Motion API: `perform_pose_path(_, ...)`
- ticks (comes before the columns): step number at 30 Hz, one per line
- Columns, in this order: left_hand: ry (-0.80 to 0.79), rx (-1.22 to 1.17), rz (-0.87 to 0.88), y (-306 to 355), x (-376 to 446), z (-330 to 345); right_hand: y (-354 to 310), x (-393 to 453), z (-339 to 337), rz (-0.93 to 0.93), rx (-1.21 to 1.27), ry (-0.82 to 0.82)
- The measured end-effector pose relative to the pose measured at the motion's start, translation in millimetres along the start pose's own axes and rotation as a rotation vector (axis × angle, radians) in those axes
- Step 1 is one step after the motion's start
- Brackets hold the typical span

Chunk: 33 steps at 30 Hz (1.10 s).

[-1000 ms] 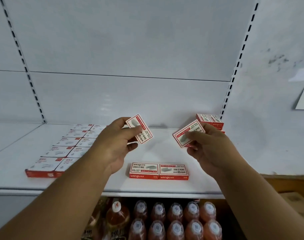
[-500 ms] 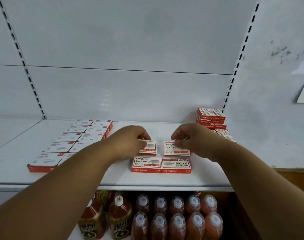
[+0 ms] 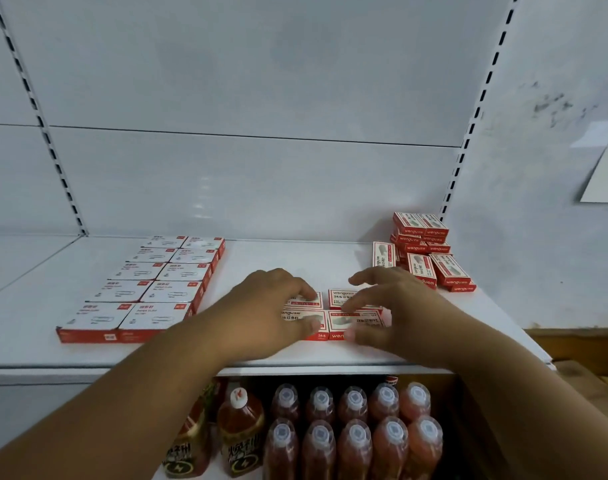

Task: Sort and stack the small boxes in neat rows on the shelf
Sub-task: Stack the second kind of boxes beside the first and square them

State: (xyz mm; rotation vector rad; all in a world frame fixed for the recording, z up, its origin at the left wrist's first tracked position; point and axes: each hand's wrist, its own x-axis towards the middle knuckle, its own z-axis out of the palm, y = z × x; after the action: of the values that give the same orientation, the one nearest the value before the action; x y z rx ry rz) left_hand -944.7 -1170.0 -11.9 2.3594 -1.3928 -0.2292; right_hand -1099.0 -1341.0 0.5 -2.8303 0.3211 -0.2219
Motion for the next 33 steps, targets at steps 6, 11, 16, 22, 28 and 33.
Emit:
perform_pose_path(6,0.059,0.019,0.027,-2,-2,7,-5,-12,9,0.052,-0.094,0.102)
perform_pose_path(11,0.092,0.023,0.040,-3,-2,13,-18,-21,5,0.241,-0.033,0.086)
perform_pose_path(16,0.111,0.057,0.065,-3,-1,15,-20,-18,10,0.450,-0.011,0.145)
perform_pose_path(22,0.102,0.082,0.081,-1,-1,14,-23,-12,5,0.450,0.297,0.160)
perform_pose_path(28,0.062,0.129,0.133,1,-3,18,-4,-8,0,0.204,-0.068,0.052)
perform_pose_path(33,-0.012,0.270,0.124,8,2,21,-4,0,6,0.162,0.177,-0.043)
